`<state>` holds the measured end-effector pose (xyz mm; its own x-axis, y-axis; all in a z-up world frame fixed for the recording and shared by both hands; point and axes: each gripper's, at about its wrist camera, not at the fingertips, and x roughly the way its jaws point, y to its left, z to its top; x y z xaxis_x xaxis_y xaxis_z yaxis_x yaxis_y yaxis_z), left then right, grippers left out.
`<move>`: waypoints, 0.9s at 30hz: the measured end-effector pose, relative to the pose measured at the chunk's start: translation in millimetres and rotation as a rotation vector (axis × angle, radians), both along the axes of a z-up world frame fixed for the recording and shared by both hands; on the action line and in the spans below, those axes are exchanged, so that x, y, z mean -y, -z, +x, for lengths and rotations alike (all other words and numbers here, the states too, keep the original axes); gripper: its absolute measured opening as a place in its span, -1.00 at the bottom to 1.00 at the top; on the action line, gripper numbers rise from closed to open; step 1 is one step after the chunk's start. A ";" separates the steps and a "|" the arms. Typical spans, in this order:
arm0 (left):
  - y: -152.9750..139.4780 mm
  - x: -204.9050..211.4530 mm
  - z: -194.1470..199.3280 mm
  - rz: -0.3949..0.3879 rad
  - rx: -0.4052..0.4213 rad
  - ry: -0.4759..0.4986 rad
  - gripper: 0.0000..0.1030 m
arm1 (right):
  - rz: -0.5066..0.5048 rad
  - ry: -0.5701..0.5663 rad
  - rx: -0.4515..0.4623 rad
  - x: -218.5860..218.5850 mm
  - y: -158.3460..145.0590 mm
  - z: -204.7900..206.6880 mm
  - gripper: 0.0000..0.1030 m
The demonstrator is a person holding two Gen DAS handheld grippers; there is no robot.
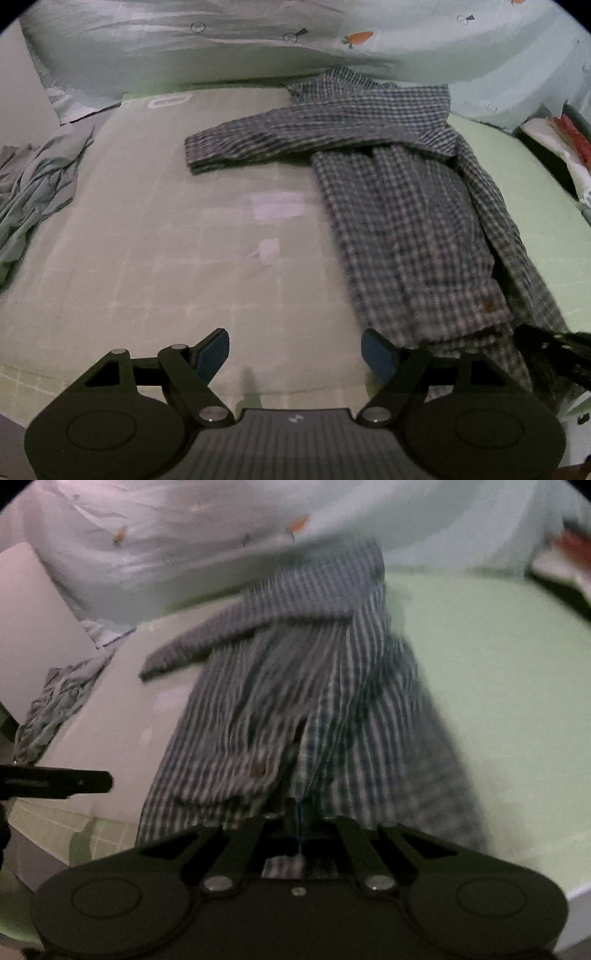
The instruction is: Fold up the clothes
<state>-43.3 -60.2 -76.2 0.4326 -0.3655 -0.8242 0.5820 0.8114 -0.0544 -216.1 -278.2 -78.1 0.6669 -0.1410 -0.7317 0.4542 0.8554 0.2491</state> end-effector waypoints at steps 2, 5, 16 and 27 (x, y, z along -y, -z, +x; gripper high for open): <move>2.5 -7.0 1.4 0.004 -0.010 -0.003 0.54 | 0.049 0.027 -0.011 1.6 7.8 0.5 -0.90; 2.9 -13.0 4.1 -0.002 -0.021 -0.008 0.54 | 0.069 0.061 0.063 -1.4 -3.0 -10.2 -0.73; 5.4 -3.9 11.9 -0.017 -0.042 -0.022 0.54 | 0.017 0.255 -0.024 29.7 9.4 -30.8 -0.78; 2.2 8.9 56.2 -0.078 -0.076 -0.224 0.54 | -0.115 0.157 -0.021 57.6 -22.8 -0.5 -0.45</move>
